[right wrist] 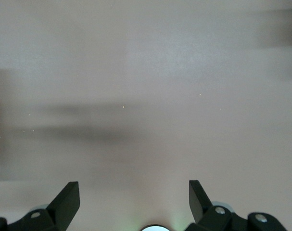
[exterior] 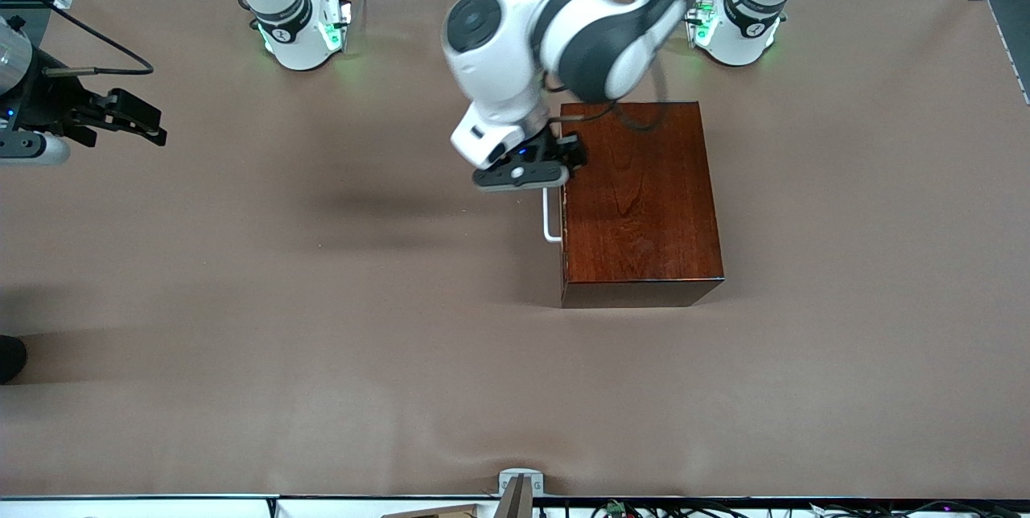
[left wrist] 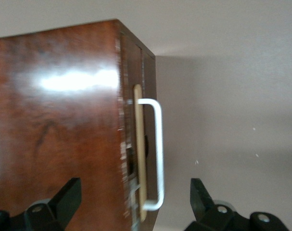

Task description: Open drawer, take yellow block, close drawer

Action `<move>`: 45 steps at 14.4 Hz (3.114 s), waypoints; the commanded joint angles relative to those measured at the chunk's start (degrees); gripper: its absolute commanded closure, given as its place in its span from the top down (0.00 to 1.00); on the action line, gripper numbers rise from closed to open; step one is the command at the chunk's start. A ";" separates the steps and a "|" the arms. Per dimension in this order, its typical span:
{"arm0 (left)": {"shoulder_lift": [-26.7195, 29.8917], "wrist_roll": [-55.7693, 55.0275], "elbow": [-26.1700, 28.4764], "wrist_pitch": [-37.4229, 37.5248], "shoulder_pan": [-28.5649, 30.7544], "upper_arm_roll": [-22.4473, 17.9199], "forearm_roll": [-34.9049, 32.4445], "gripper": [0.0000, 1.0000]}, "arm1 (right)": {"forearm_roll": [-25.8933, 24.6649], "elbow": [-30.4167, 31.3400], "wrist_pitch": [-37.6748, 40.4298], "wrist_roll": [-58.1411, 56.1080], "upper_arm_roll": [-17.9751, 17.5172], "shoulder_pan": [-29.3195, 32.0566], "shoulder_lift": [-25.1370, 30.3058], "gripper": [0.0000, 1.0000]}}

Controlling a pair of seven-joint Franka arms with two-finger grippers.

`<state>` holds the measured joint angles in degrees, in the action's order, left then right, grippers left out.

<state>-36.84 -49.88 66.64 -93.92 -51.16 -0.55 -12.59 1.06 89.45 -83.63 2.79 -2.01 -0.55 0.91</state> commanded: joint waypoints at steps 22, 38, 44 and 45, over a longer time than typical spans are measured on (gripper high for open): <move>-14.31 -19.28 -4.15 -14.00 -7.38 -4.64 2.57 1.00 | 0.18 0.20 0.40 0.28 -0.54 0.91 0.85 1.00; -15.10 -30.09 -4.58 -26.12 -7.64 -1.47 5.03 1.00 | 0.18 0.20 0.40 0.28 -0.54 1.26 0.76 1.00; -15.89 -32.91 -4.85 -30.43 -8.34 -0.68 5.12 1.00 | 0.18 0.12 0.31 0.28 -0.54 1.26 0.67 1.00; -15.89 -33.00 -4.85 -31.40 -8.34 -0.68 5.46 1.00 | 0.18 0.12 0.31 0.28 -0.54 1.34 0.67 1.00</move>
<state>-48.70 -78.23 65.71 -116.01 -58.33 -4.49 -10.26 1.05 89.45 -83.63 2.79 -1.83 -0.38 0.91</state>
